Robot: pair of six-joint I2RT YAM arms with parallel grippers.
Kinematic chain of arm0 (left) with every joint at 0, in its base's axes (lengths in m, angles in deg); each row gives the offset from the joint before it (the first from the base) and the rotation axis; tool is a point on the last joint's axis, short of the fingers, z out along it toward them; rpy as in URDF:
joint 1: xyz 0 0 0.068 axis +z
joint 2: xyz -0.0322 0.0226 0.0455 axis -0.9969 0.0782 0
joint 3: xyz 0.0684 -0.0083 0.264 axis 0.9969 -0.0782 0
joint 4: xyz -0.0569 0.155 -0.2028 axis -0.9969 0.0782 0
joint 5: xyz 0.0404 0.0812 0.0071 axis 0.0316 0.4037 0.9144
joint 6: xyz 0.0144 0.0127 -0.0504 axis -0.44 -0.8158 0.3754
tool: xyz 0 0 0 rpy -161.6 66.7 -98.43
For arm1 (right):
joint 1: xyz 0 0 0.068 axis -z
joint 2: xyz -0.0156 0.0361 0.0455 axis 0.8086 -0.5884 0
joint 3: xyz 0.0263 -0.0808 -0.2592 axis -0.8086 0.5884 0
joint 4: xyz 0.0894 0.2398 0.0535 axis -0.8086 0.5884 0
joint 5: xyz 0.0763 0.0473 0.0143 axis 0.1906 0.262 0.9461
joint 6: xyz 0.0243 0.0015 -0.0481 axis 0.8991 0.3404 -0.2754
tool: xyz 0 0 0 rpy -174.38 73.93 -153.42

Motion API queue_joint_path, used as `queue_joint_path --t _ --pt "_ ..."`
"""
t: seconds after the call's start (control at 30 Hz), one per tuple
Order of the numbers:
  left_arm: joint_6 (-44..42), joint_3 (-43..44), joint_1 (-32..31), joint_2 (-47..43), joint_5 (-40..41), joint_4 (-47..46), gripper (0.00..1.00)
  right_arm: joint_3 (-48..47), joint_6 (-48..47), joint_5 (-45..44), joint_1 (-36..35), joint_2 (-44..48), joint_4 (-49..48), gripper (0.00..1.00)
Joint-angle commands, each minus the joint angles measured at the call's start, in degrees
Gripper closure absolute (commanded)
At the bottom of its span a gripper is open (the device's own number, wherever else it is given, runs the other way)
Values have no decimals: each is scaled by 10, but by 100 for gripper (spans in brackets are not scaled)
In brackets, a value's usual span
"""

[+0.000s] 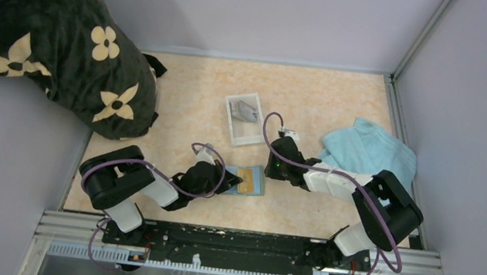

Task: Put the credit cards into the card holder
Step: Insert the credit card into the card holder.

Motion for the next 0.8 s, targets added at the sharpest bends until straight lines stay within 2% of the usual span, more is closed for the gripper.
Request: queue_joint_path --t 0.0,0.4,0.77 --pt "-7 -14 -7 19 -8 119 100 31 6 -61 -3 5 153 74" --pt "-19 4 -6 16 -10 148 100 46 -5 15 -16 59 116 75" --pt "-27 18 -7 19 -14 169 100 52 -6 39 -23 78 86 76"
